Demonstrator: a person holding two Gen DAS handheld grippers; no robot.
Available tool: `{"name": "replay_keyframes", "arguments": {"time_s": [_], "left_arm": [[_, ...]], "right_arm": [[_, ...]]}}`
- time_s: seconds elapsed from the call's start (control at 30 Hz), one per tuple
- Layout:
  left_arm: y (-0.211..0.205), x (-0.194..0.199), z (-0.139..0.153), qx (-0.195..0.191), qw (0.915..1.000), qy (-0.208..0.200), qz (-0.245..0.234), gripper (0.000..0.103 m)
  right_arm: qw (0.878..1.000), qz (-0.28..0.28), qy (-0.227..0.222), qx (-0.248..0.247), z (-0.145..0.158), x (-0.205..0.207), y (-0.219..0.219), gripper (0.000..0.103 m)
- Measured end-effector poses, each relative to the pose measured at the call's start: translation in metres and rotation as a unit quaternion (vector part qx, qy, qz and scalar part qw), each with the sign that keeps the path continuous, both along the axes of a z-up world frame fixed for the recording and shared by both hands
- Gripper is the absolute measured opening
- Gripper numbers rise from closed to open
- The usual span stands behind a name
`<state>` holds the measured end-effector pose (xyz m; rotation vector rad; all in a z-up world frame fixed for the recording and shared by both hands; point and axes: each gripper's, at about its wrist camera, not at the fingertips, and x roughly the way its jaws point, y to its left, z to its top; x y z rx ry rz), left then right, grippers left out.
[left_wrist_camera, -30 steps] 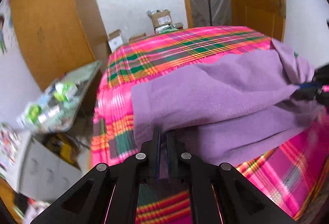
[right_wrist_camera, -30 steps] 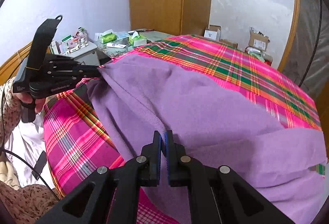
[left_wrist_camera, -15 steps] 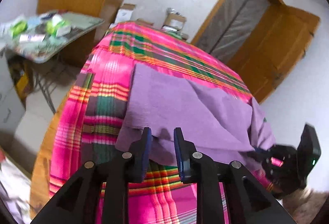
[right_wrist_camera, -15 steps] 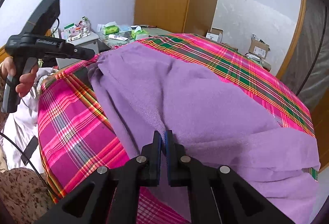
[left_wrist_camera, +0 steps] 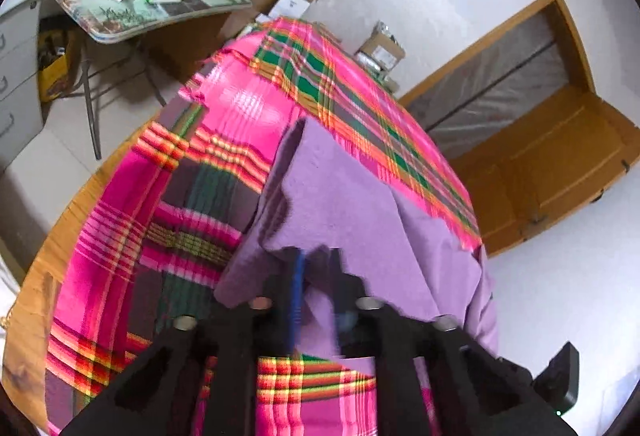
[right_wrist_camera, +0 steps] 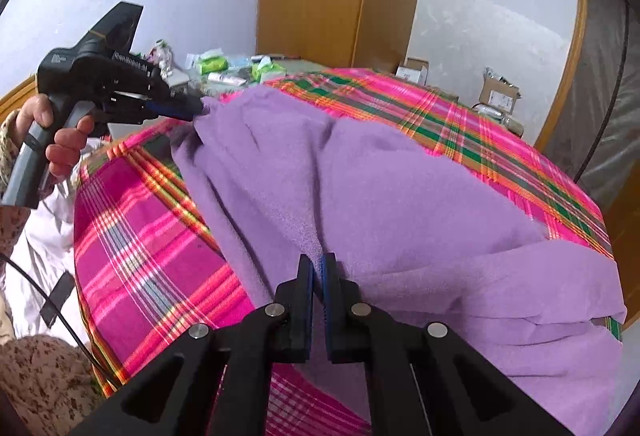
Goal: Fold clothes
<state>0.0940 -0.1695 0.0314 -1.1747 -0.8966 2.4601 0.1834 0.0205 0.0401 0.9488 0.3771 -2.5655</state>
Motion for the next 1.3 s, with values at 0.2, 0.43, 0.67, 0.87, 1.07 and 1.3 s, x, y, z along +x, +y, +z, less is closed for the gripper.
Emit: {"name": "replay_keyframes", "arguments": {"time_s": [0.2, 0.43, 0.67, 0.87, 1.07, 1.3], "left_arm": [[-0.005, 0.018, 0.021, -0.010, 0.9986, 0.044, 0.026, 0.002], [0.014, 0.019, 0.017, -0.032, 0.9990, 0.030, 0.002, 0.006], [0.036, 0.028, 0.030, -0.051, 0.9975, 0.050, 0.002, 0.009], [0.070, 0.029, 0.033, -0.070, 0.9944, 0.065, -0.044, 0.018], [0.110, 0.039, 0.034, -0.097, 0.9853, 0.091, -0.107, 0.018], [0.163, 0.045, 0.034, -0.119, 0.9674, 0.114, -0.192, 0.025]], "right_arm": [[1.000, 0.002, 0.026, -0.010, 0.017, 0.009, -0.003, 0.004], [0.999, 0.018, -0.014, 0.027, -0.004, 0.008, -0.011, 0.004], [0.999, 0.015, -0.038, 0.014, -0.010, 0.001, -0.008, 0.008], [0.998, -0.004, -0.028, -0.054, 0.004, 0.007, 0.016, 0.009], [0.989, -0.081, -0.024, -0.122, 0.013, 0.013, 0.072, 0.009], [0.956, -0.236, -0.025, -0.173, 0.017, 0.006, 0.168, 0.012]]}}
